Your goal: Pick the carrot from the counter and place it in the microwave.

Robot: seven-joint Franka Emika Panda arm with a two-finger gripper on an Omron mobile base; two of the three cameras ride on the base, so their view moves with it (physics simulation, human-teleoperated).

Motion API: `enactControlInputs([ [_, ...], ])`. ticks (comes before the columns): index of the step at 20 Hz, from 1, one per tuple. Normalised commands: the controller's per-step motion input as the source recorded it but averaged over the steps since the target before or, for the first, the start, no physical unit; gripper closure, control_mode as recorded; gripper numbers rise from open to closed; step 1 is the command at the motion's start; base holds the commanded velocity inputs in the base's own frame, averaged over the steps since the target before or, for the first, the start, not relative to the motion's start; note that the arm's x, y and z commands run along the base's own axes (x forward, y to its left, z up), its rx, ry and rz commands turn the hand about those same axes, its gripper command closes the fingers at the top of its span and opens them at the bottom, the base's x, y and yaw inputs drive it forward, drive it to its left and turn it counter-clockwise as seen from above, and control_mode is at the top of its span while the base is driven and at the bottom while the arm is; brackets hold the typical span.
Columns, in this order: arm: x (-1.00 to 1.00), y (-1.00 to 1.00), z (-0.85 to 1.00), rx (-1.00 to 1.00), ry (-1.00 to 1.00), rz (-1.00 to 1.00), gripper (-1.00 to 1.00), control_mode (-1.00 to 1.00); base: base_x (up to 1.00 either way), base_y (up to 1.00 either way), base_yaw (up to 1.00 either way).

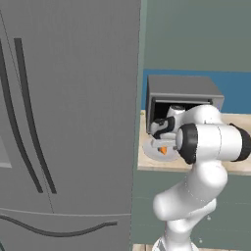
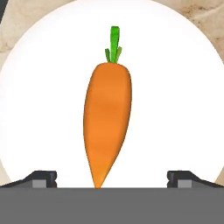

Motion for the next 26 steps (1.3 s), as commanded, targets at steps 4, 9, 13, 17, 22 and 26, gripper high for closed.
enactControlInputs([
  [4,0.13,0.0,-0.3,0.0,0.0,0.0,-1.0,-1.0,0.0,0.0,0.0],
  [9,0.18,0.0,-0.22,0.0,0.0,0.0,-1.0,-1.0,0.0,0.0,0.0],
  [13,0.28,0.0,-0.06,0.0,-0.01,0.0,-1.0,-1.0,0.0,0.0,0.0],
  [17,0.3,0.0,0.0,0.0,-0.02,0.0,-1.0,-1.0,0.0,0.0,0.0],
  [22,0.18,0.0,-0.03,0.0,-0.01,0.0,-1.0,-1.0,0.0,0.0,0.0],
  [26,0.06,0.0,-0.05,0.0,-0.02,0.01,1.0,-1.0,0.0,0.0,0.0],
])
